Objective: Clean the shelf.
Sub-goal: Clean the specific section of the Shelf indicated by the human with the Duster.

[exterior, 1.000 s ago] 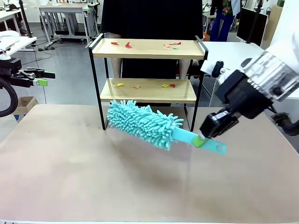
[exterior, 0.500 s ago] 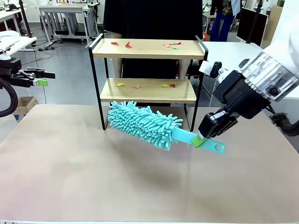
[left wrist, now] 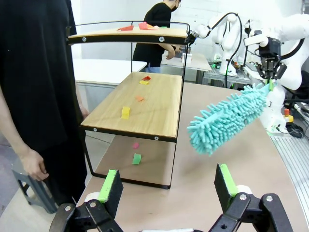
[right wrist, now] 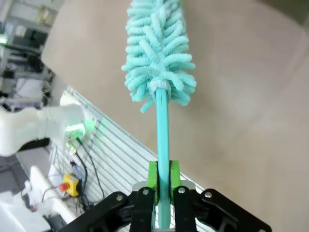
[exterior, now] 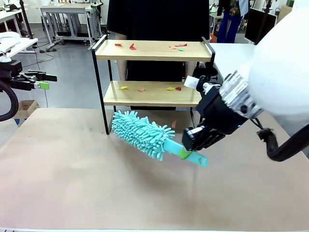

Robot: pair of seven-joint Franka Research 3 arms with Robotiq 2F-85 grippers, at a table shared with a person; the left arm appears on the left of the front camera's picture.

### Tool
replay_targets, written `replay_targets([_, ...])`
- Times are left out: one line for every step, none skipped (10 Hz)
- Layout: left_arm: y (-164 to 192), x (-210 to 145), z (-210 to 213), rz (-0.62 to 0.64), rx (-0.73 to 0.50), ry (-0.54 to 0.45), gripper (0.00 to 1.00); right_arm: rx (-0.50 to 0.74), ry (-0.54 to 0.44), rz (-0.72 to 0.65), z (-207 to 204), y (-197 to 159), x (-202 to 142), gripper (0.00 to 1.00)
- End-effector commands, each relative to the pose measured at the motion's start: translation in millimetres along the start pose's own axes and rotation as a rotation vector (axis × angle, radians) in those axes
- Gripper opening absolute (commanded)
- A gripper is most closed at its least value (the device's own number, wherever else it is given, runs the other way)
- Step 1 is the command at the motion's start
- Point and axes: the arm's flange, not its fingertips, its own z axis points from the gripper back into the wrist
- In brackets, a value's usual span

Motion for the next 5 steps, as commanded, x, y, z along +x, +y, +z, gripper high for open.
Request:
replay_targets([-1, 2, 0, -0.009, 0.002, -0.001, 1.00, -0.043, -0.076, -0.058, -19, 25, 1, 0.13])
replay_targets([-1, 2, 0, -0.009, 0.002, -0.001, 1.00, -0.065, -0.055, -0.074, -29, 39, 5, 0.13])
replay_targets([-1, 2, 0, -0.009, 0.002, -0.001, 1.00, -0.088, -0.047, -0.096, -36, 48, 13, 0.13])
replay_targets([-1, 2, 0, -0.009, 0.002, -0.001, 1.00, -0.112, -0.053, -0.123, -40, 57, 22, 0.13])
replay_targets([-1, 2, 0, -0.009, 0.002, -0.001, 1.00, -0.145, -0.074, -0.155, -43, 65, 32, 0.13])
